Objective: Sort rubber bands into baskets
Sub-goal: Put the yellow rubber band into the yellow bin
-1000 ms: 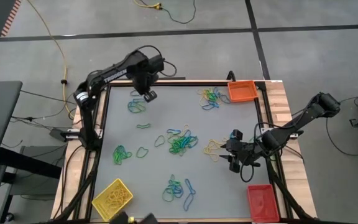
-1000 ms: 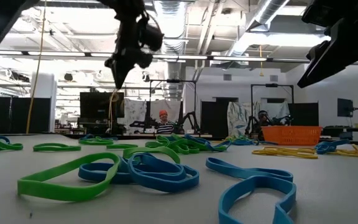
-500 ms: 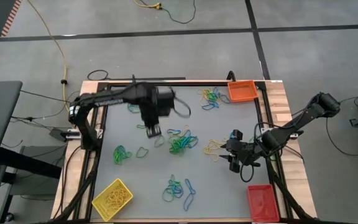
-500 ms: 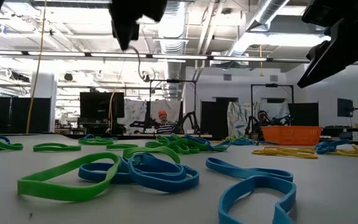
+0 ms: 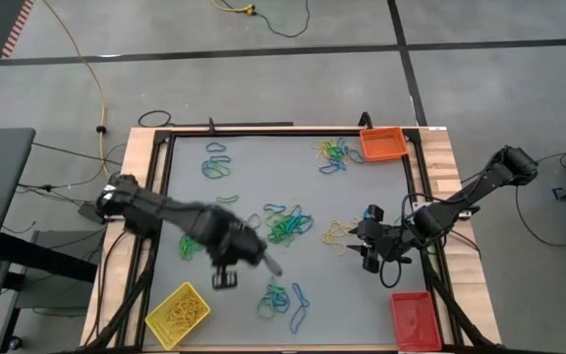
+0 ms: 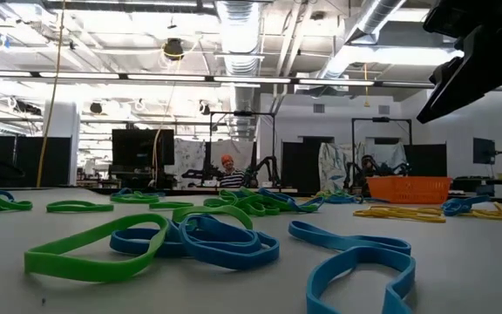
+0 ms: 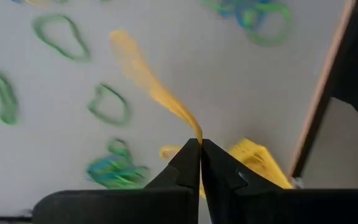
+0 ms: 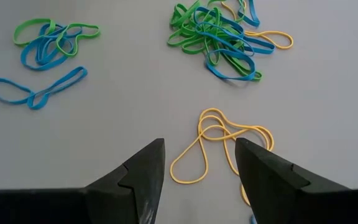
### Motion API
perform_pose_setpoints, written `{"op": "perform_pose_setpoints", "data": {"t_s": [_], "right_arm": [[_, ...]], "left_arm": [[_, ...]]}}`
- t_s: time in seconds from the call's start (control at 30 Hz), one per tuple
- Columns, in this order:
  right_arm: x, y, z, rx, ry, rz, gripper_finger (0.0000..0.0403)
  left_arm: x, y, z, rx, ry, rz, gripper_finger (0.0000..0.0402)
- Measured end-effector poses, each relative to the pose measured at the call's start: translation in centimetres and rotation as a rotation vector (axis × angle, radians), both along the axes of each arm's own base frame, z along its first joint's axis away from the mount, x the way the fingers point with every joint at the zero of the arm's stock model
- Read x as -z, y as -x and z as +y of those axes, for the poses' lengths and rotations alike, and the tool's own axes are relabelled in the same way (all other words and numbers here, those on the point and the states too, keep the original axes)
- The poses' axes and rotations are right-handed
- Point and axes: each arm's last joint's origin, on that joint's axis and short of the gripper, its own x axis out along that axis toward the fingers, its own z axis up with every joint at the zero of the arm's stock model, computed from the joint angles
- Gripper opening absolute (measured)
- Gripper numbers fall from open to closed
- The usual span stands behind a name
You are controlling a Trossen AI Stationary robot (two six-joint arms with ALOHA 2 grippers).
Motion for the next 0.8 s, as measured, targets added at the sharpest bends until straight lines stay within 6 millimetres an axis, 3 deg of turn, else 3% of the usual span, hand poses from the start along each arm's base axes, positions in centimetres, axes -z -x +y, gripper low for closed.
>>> {"op": "perform_pose_setpoints", "data": {"t_s": [0.4, 0.6, 0.8], "right_arm": [[0.0, 0.0, 0.0, 0.0, 0.0, 0.0, 0.0224], [0.0, 0.0, 0.0, 0.0, 0.0, 0.0, 0.0224], [0.0, 0.0, 0.0, 0.0, 0.0, 0.0, 0.0224]], "left_arm": [[0.7, 6.8, -10.5, -0.045, -0.037, 0.027, 0.0], [3.6, 10.6, -13.5, -0.111, -0.102, 0.11, 0.0], [7.2, 12.7, -15.5, -0.129, -0.077, 0.14, 0.0]]}}
